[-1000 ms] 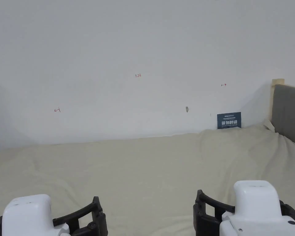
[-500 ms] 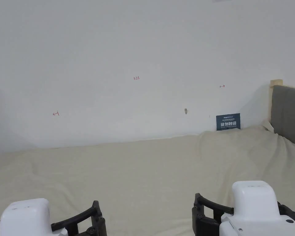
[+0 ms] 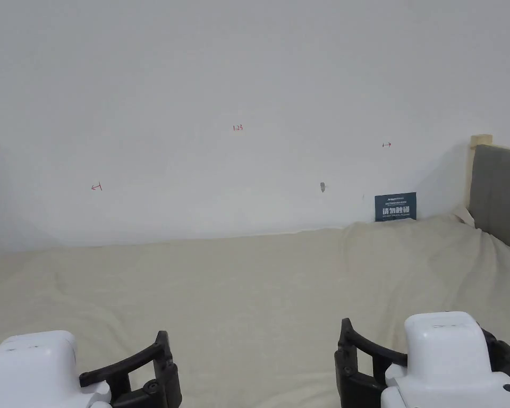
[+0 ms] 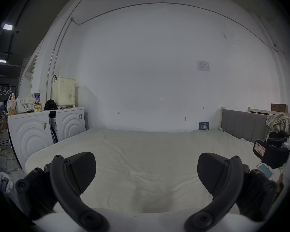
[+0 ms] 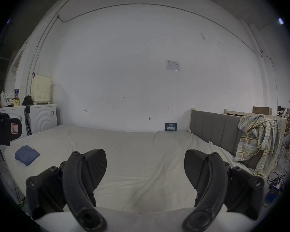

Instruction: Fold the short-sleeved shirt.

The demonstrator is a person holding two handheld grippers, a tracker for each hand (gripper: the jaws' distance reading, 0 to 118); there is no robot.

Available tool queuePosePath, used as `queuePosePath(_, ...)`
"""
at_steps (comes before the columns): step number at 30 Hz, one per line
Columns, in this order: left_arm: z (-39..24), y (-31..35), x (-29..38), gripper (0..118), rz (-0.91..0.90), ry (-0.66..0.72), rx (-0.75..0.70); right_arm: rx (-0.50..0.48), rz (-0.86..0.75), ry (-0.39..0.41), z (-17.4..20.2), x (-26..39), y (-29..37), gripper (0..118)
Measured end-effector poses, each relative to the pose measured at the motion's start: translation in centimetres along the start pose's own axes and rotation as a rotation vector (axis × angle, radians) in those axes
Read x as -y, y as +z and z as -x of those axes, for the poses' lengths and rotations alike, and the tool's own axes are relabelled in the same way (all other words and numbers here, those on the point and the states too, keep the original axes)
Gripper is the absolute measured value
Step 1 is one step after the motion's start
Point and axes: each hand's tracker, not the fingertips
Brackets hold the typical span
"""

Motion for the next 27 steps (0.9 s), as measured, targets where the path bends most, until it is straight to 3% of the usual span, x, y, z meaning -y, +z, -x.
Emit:
queuePosePath(5,0.2,0.0,0.0,118,-0.006,-0.003,-0.003,0.006,0.01,-0.002,-0.2,0.1,-0.2,97)
queuePosePath(9,0.4,-0.1,0.2,118,-0.001,0.007,0.0,-0.004,0.016,-0.049,-0.9,-0.2,-0.2,97)
queuePosePath(15,0.3,0.0,0.0,118,0.0,-0.003,0.002,0.014,0.0,-0.015,-1.0,-0.3,-0.3,97)
queuePosePath(27,0.2,-0.2,-0.1,118,0.003,-0.011,-0.006,0.015,0.015,-0.029,-1.3,-0.3,-0.6,97)
